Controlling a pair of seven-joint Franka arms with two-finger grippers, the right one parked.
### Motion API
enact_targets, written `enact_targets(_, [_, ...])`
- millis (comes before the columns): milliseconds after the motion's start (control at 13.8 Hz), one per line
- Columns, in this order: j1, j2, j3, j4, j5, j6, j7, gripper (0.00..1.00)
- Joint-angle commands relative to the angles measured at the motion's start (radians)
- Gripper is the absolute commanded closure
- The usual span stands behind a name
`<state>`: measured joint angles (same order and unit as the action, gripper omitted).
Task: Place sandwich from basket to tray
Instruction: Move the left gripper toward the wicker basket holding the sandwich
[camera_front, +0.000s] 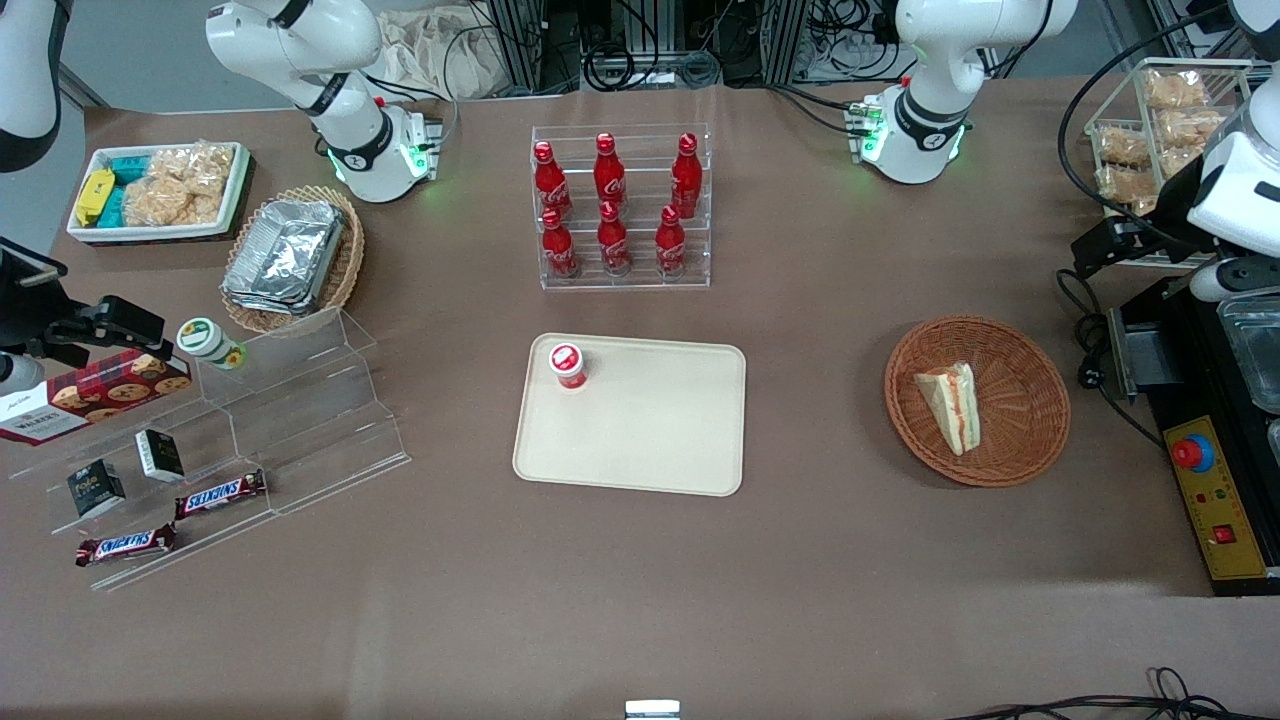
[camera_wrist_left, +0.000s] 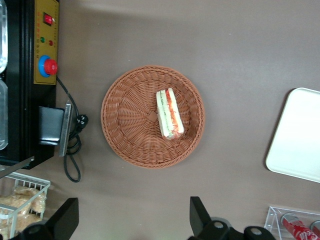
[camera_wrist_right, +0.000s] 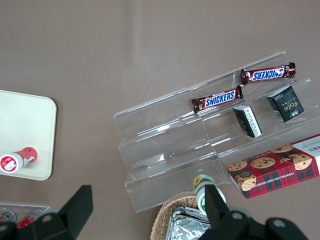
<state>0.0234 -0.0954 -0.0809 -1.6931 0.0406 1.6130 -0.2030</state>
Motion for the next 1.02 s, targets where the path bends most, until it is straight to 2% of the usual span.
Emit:
enact_targets(0, [0.016, 0.0, -0.008, 0.021, -0.024, -0.008, 0.016, 0.0])
enact_targets(364, [0.018, 0.029, -0.008, 0.023, -0.03, -0.005, 0.005, 0.0])
enact_targets(727, [0.017, 0.164, -0.01, 0.021, -0.059, 0.059, -0.067, 0.0])
enact_targets(945, [0.013, 0.187, -0.011, -0.066, -0.061, 0.164, -0.099, 0.0])
